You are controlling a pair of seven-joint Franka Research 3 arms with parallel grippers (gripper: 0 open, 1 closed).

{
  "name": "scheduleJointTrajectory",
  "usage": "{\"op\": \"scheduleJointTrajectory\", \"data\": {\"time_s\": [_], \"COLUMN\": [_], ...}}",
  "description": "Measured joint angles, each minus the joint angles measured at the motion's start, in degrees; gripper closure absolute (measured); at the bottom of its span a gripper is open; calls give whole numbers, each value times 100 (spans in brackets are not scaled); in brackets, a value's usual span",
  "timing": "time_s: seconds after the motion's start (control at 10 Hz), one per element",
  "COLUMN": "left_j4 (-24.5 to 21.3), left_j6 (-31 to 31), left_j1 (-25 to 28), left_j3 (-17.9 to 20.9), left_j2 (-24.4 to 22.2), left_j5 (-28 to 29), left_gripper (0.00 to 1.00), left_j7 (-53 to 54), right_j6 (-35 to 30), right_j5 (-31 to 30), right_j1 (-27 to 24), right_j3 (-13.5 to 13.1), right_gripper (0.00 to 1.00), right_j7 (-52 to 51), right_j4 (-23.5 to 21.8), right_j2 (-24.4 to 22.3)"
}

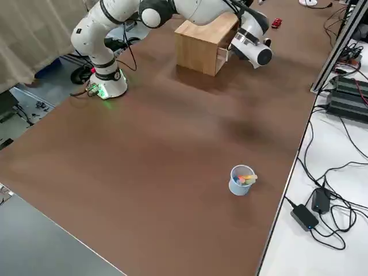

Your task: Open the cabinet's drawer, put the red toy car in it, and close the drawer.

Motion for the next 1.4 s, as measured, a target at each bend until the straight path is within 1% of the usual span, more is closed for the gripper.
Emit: {"op": "scheduleJointTrajectory", "data": {"time_s": [0.2, 0.8, 1.2, 1.4], "left_j4": [0, 0, 0, 0], "left_j6": [0, 0, 0, 0], "left_j1": [0, 0, 0, 0], "left_j3": [0, 0, 0, 0], "left_j2": [0, 0, 0, 0], "left_j5": [0, 0, 0, 0], "left_gripper": [97, 97, 97, 97], "left_j7": [0, 0, 0, 0], "right_j6": [212, 810, 970, 1081], "right_j5": [184, 390, 410, 512], "right_j1": [-31, -48, -45, -46], "right_j3": [-13, -12, -5, -5], "right_gripper": [69, 68, 69, 69], "right_j7": [55, 60, 61, 68], "right_j4": [37, 74, 92, 95], "right_j2": [1, 1, 6, 9]}}
